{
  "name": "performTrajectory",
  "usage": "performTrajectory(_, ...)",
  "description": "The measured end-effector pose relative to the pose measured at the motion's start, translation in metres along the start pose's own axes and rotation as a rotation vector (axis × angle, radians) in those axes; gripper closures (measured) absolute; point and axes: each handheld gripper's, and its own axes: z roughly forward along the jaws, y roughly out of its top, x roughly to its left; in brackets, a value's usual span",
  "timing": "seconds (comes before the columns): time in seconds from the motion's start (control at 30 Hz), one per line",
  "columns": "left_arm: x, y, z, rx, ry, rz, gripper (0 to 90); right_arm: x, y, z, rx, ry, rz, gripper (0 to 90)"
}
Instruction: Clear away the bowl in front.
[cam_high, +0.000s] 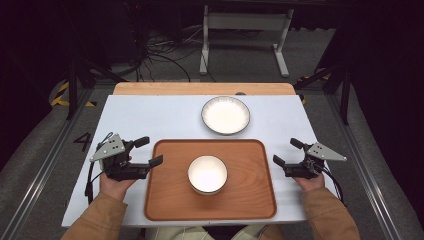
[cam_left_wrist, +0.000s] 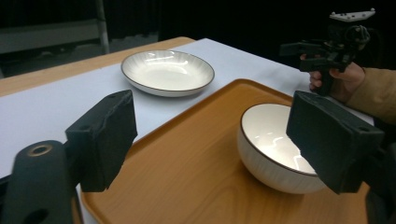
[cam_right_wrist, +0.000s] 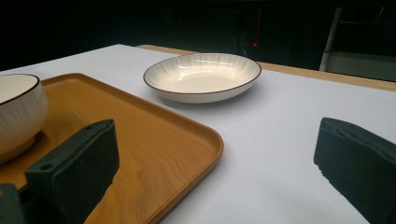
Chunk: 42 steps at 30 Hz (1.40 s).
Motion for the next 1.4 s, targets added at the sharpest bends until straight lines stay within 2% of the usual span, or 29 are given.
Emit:
performTrajectory(0.13,0.004,-0.008,-0.001,-0.012,0.024,0.007,9.1,0.0,0.0,-0.001,0.0,0.0,0.003,0.6)
performTrajectory(0.4,0.013,-0.025,-0.003,-0.017,0.048,-0.005,5.3,0.0,0.0,-0.001,-0.003,-0.001,0.005,0.6)
performTrajectory(0.47,0.016,-0.029,-0.003,-0.009,0.059,0.003,4.9,0.0,0.0,-0.001,-0.004,0.0,0.004,0.5)
performTrajectory(0.57,0.02,-0.033,-0.002,0.025,0.065,-0.013,5.1,0.0,0.0,-0.001,-0.007,0.001,0.002,0.5)
performTrajectory(0.63,0.023,-0.037,-0.001,0.048,0.076,-0.001,4.3,0.0,0.0,-0.001,-0.008,0.002,0.001,0.5)
performTrajectory(0.9,0.032,-0.054,0.005,0.106,0.063,-0.052,3.2,0.0,0.0,-0.002,-0.01,0.005,0.003,0.5)
performTrajectory(1.03,0.034,-0.057,0.006,0.095,0.063,-0.077,3.0,0.0,0.0,-0.002,-0.012,0.007,0.003,0.5)
performTrajectory(1.1,0.034,-0.059,0.008,0.107,0.057,-0.08,3.0,0.0,0.0,-0.002,-0.011,0.008,0.003,0.5)
performTrajectory(1.4,0.034,-0.059,0.008,0.102,0.062,-0.08,2.7,0.0,0.0,-0.001,-0.012,0.007,0.005,0.5)
